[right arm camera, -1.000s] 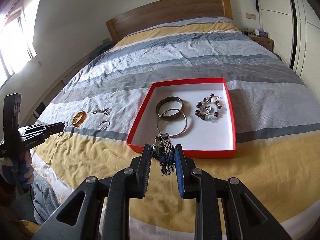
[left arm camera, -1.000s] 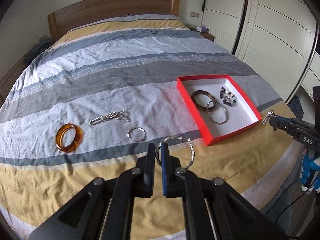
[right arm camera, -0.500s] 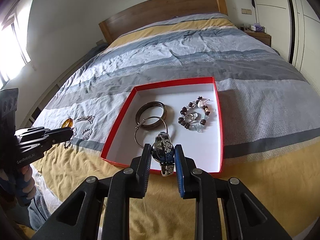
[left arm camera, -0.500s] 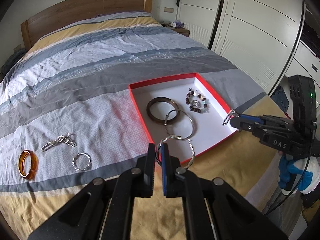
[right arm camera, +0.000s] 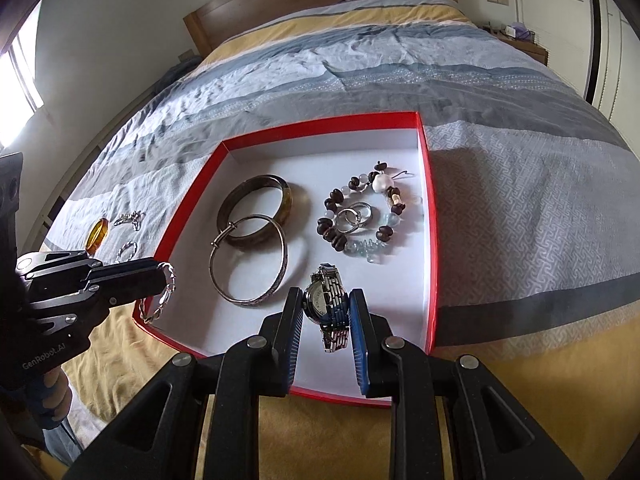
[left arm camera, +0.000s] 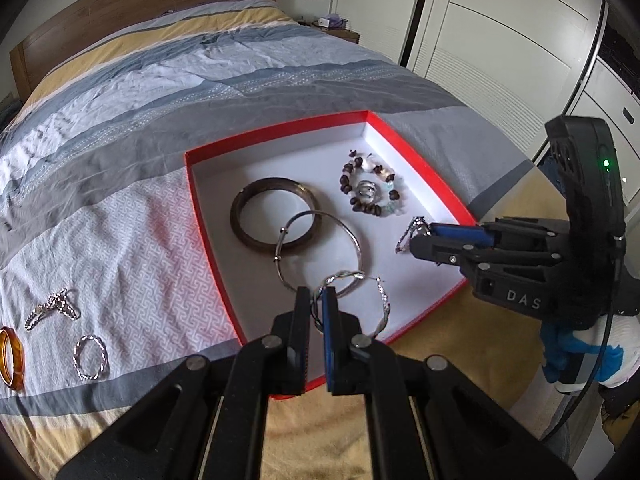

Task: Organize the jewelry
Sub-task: 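Carry the silver hoop and watch into the red box and lower them inside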

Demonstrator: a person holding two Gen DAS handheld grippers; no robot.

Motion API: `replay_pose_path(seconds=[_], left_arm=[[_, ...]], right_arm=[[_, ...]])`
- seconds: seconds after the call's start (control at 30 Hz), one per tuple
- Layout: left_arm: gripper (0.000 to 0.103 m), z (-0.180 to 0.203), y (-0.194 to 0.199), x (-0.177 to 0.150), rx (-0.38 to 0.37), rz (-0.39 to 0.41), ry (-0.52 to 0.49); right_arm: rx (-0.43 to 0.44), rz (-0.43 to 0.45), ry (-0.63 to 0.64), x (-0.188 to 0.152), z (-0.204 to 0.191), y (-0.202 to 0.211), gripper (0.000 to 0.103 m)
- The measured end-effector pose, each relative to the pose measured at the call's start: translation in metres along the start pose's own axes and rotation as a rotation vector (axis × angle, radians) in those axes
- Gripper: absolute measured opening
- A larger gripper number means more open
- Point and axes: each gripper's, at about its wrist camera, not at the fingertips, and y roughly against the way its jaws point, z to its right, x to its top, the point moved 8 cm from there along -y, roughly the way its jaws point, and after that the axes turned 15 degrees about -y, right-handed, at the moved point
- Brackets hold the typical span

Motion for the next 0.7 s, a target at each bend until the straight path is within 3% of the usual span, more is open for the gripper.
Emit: replay_pose_path(seconds=[0.37,0.7], left_arm=[[0.005,-0.003,-0.032,-0.015,-0.012,-0.087,0.032],[0.007,-0.005,-0.03,-0.016,-0.022,-0.079,0.049]], right_arm=[[-0.06,-0.073,0.057,-0.007,0.003,-0.014,0.023],[-0.101,-0.102,0.063,-0.009,0.001,-0.013,0.031]])
